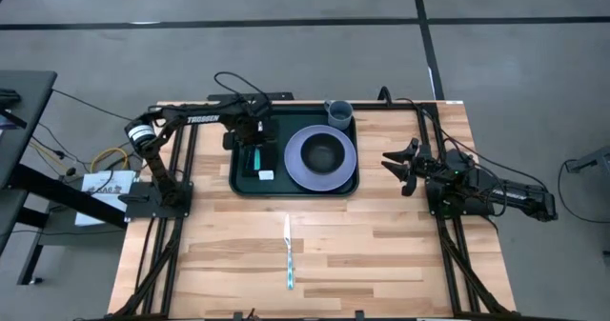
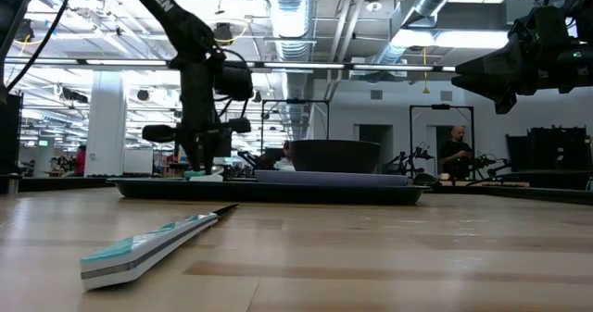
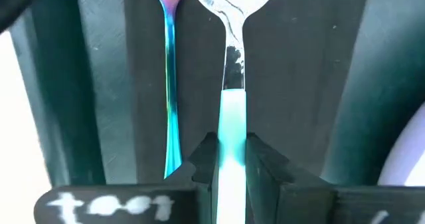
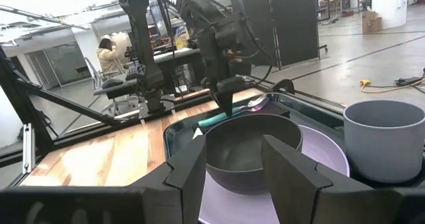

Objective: Set up tray
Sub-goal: Put the green spoon to the right of the purple fork on the black napkin, then put the blue knife to the right of the green spoon on the black napkin

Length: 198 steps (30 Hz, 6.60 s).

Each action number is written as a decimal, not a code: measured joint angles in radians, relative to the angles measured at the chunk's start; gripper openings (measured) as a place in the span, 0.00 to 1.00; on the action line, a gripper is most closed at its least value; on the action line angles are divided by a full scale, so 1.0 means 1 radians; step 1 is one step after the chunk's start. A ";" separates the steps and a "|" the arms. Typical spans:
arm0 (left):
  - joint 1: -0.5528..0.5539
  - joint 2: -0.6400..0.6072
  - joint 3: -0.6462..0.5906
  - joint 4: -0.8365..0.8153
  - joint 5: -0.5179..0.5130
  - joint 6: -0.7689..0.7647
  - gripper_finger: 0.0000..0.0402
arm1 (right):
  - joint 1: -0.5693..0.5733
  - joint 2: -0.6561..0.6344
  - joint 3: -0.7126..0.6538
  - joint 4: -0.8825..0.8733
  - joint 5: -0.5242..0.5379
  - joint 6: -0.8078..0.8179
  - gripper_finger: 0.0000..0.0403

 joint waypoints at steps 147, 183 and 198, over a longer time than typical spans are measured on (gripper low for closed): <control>-1.085 0.449 0.564 -0.128 -0.065 -0.915 0.03 | 0.000 0.000 0.000 0.000 0.000 0.000 0.34; -0.291 0.189 0.966 -0.789 -0.353 -0.005 0.03 | 0.000 0.000 0.000 0.000 0.000 0.000 0.34; -0.037 0.232 0.464 -0.358 -0.087 0.082 0.03 | 0.000 0.000 0.000 0.000 0.000 0.000 0.35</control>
